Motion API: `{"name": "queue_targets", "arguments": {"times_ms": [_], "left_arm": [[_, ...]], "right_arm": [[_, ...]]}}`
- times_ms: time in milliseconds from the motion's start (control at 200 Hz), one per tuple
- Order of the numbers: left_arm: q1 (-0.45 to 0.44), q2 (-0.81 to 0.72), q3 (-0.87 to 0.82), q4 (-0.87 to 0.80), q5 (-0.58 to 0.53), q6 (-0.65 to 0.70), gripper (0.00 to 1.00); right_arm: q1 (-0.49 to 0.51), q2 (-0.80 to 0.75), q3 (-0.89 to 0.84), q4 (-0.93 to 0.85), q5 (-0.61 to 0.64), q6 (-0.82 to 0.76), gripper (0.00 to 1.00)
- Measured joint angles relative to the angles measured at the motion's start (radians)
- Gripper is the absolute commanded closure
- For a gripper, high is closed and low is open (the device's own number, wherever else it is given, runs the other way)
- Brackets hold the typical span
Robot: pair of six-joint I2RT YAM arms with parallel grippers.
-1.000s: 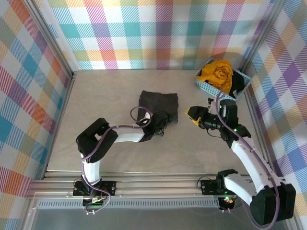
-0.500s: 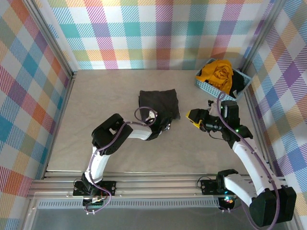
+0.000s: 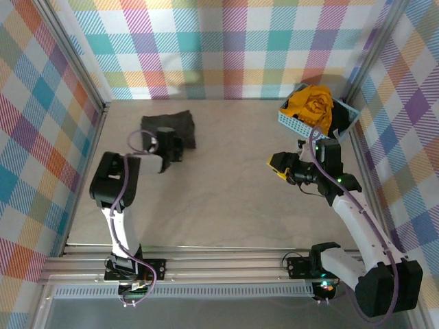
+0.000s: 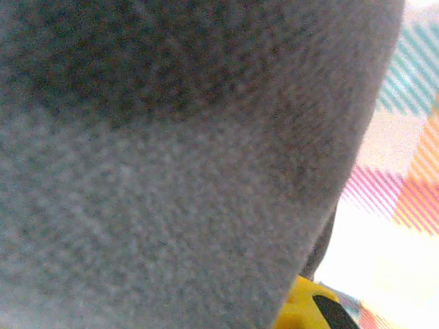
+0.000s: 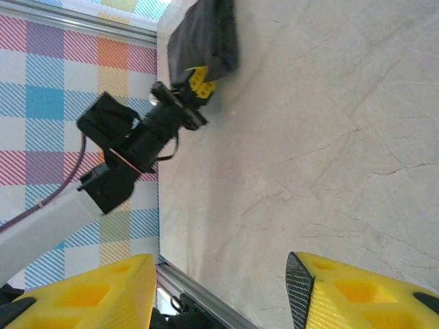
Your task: Fold and stack the t-shirts
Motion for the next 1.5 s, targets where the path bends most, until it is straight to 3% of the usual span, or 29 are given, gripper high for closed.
{"name": "queue_targets", "arguments": {"times_ms": [120, 265, 470, 695, 755, 840, 885, 900, 925, 1005, 1050, 1065, 1290, 1395, 1499], "left_arm": [[0.154, 0.021, 0.081, -0.088, 0.108, 0.138, 1.00], [0.258, 0.166, 0.317, -0.214, 0.247, 0.331, 1.00], [0.320, 0.304, 0.605, -0.481, 0.319, 0.607, 1.00], [0.337, 0.354, 0.729, -0.640, 0.327, 0.720, 1.00], [0.338, 0.364, 0.746, -0.652, 0.334, 0.728, 0.88], [0.336, 0.366, 0.748, -0.653, 0.337, 0.728, 0.59], [0.332, 0.364, 0.743, -0.650, 0.338, 0.722, 0.24], [0.331, 0.360, 0.737, -0.645, 0.338, 0.720, 0.06], [0.328, 0.354, 0.725, -0.638, 0.335, 0.715, 0.00], [0.319, 0.293, 0.633, -0.583, 0.319, 0.682, 0.00], [0.311, 0.235, 0.571, -0.575, 0.288, 0.656, 0.00], [0.308, 0.203, 0.541, -0.575, 0.277, 0.651, 0.00], [0.196, -0.298, 0.209, -0.559, 0.059, 0.612, 0.00], [0.103, -0.481, 0.174, -0.625, -0.079, 0.593, 0.00], [-0.029, -0.626, 0.106, -0.682, -0.317, 0.592, 0.00]], "right_arm": [[0.000, 0.030, 0.010, 0.003, 0.007, 0.001, 0.47], [0.000, 0.072, 0.039, 0.018, 0.015, 0.001, 0.47], [-0.001, 0.124, 0.072, 0.037, 0.014, 0.001, 0.47], [-0.001, 0.184, 0.117, 0.036, 0.010, -0.003, 0.46], [-0.001, 0.199, 0.137, 0.037, 0.007, -0.005, 0.46], [-0.001, 0.208, 0.154, 0.044, 0.007, -0.008, 0.45], [-0.001, 0.208, 0.158, 0.053, 0.008, -0.007, 0.44], [-0.001, 0.208, 0.159, 0.056, 0.008, -0.006, 0.43], [-0.001, 0.208, 0.161, 0.066, 0.008, -0.007, 0.42], [-0.001, 0.206, 0.163, 0.102, 0.019, 0.004, 0.37], [-0.001, 0.205, 0.168, 0.114, 0.026, 0.010, 0.04], [-0.001, 0.205, 0.171, 0.117, 0.029, 0.011, 0.00], [-0.001, 0.205, 0.322, 0.041, 0.115, -0.021, 0.00], [-0.004, 0.182, 0.368, -0.048, 0.241, -0.060, 0.00], [-0.014, 0.159, 0.370, -0.179, 0.420, -0.106, 0.00]]}}
